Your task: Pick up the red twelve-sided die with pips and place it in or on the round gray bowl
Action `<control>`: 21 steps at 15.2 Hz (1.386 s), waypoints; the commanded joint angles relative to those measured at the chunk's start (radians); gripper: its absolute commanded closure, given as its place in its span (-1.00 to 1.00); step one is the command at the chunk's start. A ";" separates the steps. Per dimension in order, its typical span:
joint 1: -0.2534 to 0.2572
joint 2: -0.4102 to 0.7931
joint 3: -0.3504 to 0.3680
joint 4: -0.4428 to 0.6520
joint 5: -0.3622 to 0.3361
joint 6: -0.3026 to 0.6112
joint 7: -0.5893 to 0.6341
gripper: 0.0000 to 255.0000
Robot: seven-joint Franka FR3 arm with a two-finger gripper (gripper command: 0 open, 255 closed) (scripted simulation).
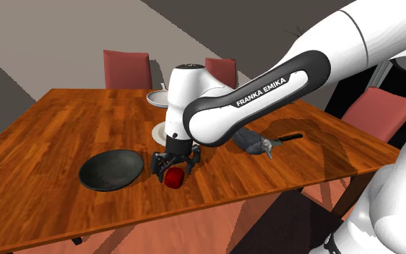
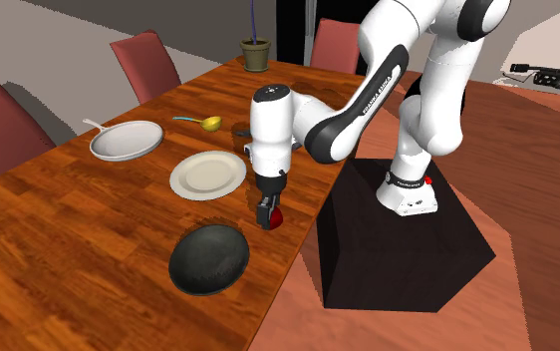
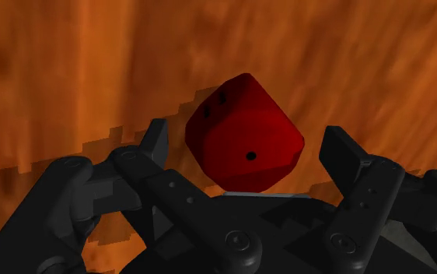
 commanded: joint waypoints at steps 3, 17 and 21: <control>0.000 0.000 0.000 0.000 0.000 0.001 0.000 -1.00; -0.002 -0.025 0.000 0.016 0.013 -0.039 -0.008 1.00; -0.003 -0.054 0.000 0.042 0.028 -0.092 -0.017 1.00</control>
